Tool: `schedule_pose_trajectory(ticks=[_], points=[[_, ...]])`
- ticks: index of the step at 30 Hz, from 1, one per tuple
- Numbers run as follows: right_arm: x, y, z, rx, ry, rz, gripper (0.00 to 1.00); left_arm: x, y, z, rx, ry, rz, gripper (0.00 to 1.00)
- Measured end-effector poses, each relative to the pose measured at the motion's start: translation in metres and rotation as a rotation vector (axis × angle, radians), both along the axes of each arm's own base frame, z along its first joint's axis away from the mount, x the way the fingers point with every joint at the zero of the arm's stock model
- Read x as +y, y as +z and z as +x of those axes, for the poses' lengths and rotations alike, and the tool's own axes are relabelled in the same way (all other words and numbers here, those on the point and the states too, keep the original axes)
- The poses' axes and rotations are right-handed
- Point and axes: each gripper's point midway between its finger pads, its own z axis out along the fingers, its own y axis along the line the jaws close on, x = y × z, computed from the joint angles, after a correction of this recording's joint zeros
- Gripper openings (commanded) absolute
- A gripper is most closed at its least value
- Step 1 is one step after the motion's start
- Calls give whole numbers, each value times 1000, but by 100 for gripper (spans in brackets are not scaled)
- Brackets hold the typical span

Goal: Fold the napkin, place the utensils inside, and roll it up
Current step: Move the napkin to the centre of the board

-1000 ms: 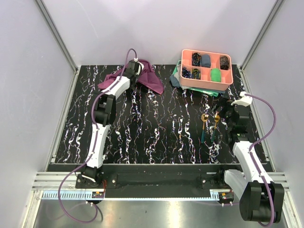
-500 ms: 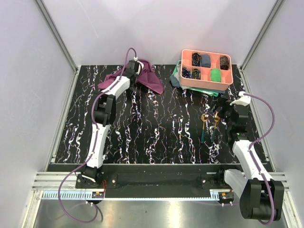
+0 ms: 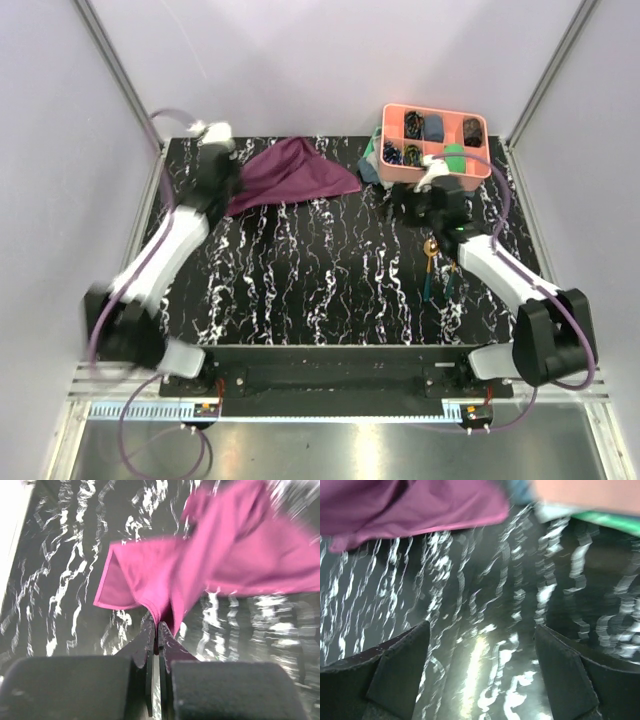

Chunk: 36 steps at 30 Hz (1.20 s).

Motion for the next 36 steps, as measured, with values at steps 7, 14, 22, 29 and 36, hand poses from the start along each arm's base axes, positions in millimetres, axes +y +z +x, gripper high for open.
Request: schedule_pose_trajectory(ticks=[7,14,22,29,36], points=[[59,-31,-10,152,127,-58,89,50,24,-125,-233,165,-348,0],[83,-49,-23,214,165,-116,88,60,28,-189,-255,182,-388,0],[111,-83,5,284,195,-158,81,67,29,-209,-193,154,-287,0],[136,-104,37,307,219,-192,75,72,16,-218,-125,119,-191,0],[167,-127,46,330,264,-256,72,75,8,-215,-83,87,-113,0]])
